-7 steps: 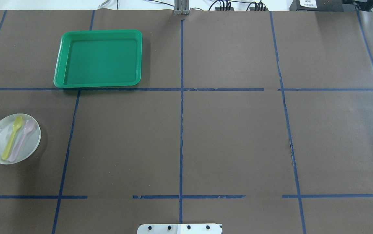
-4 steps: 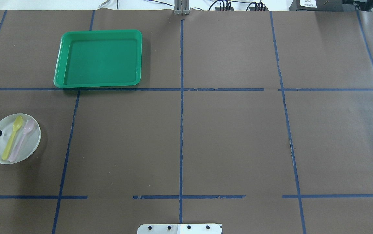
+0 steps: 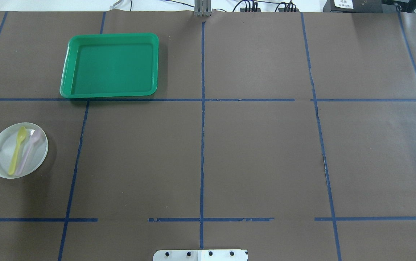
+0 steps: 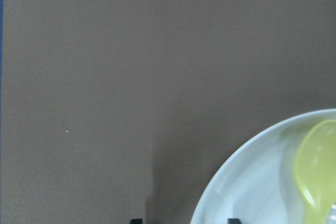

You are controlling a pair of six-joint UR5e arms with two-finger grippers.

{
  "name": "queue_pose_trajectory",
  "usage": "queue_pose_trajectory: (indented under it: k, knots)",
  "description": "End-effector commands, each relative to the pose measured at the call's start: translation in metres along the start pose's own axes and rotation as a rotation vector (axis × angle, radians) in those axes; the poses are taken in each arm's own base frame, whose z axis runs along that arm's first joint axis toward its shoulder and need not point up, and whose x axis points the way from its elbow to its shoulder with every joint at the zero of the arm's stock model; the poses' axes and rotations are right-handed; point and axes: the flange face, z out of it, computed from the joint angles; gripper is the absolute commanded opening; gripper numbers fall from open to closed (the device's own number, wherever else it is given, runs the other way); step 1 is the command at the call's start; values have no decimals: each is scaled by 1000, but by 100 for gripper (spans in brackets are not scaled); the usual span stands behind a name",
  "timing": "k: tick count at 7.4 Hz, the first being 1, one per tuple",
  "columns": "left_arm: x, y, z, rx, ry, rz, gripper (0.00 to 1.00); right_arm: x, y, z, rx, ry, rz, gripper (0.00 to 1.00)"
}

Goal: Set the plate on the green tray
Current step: 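Lower the left gripper to the white plate's rim and grasp it, then lift the plate with the left gripper and carry it over the green tray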

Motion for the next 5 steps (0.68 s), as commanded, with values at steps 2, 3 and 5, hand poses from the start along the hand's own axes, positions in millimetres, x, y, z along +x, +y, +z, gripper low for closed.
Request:
queue_pose_trajectory:
  k: [2,3,5]
  knots:
    - [26,7,-19,-80,132,35,0,0,0,0,-1,-1,1,100]
    - [40,4,-43,-82,202,49,0,0,0,0,0,0,0,100]
    - [40,-14,-89,-62,306,30,0,0,0,0,0,-1,0,100]
